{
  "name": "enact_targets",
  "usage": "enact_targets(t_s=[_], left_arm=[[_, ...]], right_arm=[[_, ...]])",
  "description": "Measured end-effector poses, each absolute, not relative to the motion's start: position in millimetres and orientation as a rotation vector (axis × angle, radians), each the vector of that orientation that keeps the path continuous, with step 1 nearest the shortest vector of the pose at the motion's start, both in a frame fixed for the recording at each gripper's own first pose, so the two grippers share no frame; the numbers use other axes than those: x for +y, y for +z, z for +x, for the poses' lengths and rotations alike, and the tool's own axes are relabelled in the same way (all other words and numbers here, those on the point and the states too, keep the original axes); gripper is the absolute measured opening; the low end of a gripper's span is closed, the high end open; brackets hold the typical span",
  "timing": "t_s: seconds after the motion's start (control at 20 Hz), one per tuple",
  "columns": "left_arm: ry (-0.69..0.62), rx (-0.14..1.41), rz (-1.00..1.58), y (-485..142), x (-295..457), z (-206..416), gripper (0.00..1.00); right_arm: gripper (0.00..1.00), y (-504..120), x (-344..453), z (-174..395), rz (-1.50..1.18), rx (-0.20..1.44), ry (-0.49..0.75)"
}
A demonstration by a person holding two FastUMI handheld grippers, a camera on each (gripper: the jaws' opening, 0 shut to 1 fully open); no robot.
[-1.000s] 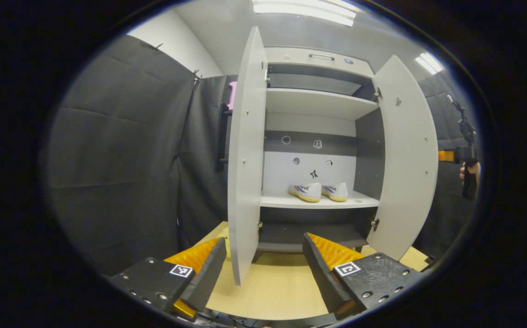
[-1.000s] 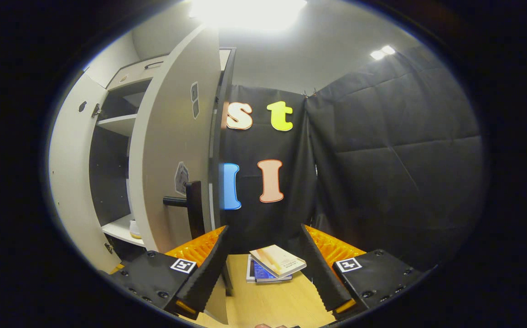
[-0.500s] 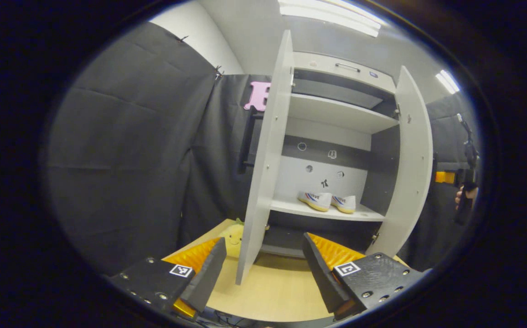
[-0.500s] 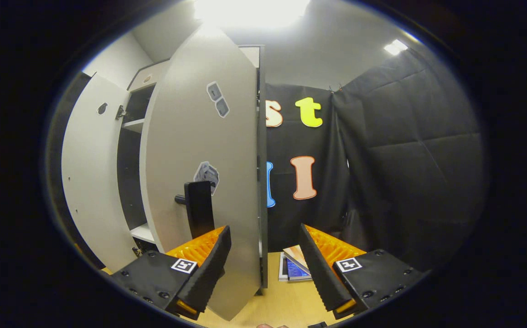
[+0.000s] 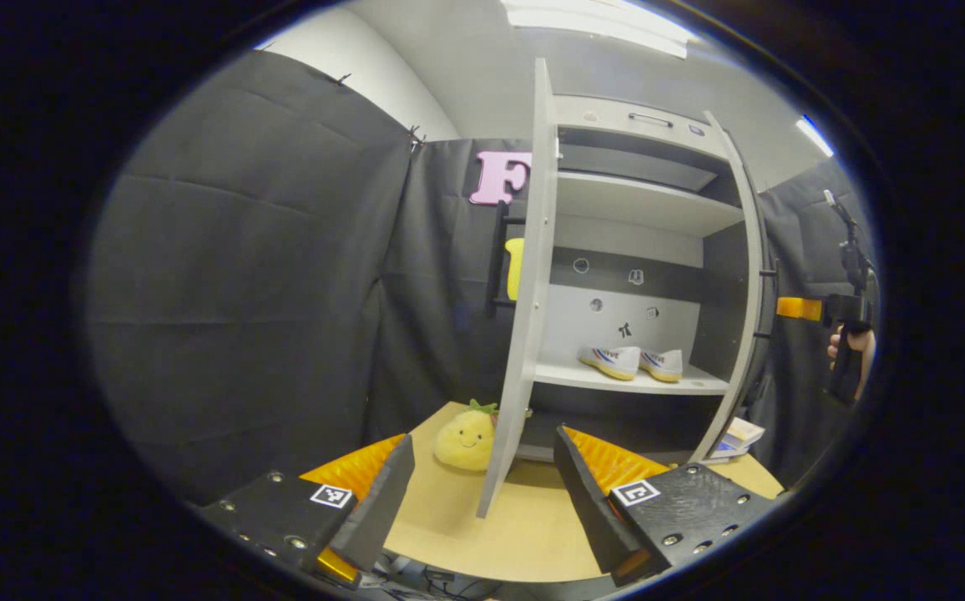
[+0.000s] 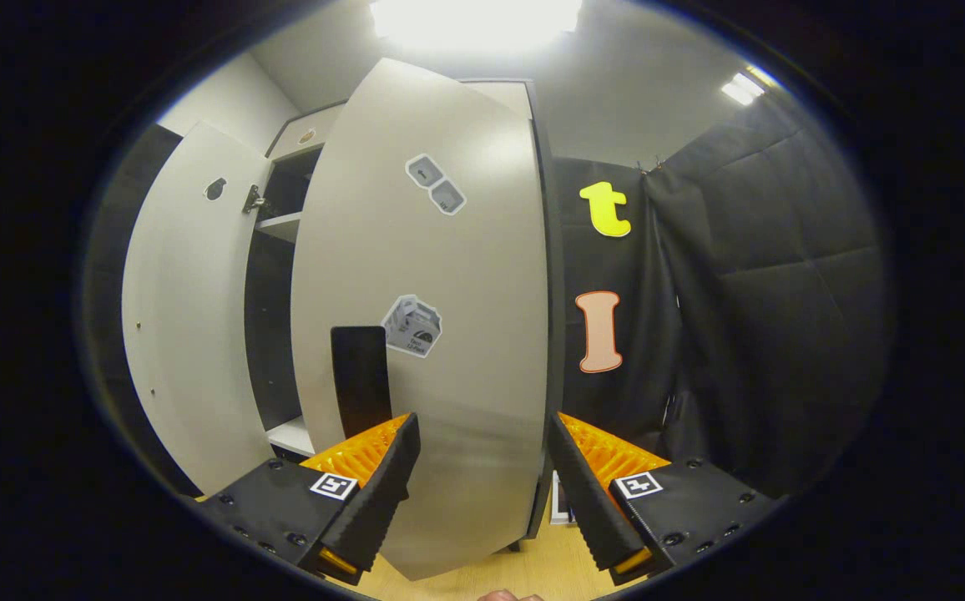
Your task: Grab one shoe with the right hand and put it into the shoe cabinet, grab the other shoe with the left hand and put it into the shoe cabinet; then close the right door with the right hand and the left door with the left hand.
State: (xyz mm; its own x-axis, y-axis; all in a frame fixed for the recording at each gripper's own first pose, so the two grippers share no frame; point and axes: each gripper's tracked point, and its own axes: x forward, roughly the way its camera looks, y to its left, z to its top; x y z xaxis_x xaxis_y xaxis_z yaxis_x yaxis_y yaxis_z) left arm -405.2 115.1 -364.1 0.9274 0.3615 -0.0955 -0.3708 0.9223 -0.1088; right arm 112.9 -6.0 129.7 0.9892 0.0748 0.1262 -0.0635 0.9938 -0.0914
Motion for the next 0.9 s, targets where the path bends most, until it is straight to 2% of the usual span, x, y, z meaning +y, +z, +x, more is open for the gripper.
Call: enact_targets(t_s=[0.25,0.5,0.9], left_arm=[[0.432,0.056,-0.071,-351.0,150.9,-408.2,0.95],[0.477,0.005,-0.055,-324.7,193.7,-400.7,0.96],[0.442,-0.074,-0.051,-267.0,256.7,-352.8,0.96]], right_arm=[[0.98,98.7,-15.4,108.9,-0.075,-0.063,0.062],[0.96,78.3,-33.0,100.7,-0.084,-0.014,0.017],[0.96,57.5,-42.5,83.0,-0.066,0.031,-0.025]])
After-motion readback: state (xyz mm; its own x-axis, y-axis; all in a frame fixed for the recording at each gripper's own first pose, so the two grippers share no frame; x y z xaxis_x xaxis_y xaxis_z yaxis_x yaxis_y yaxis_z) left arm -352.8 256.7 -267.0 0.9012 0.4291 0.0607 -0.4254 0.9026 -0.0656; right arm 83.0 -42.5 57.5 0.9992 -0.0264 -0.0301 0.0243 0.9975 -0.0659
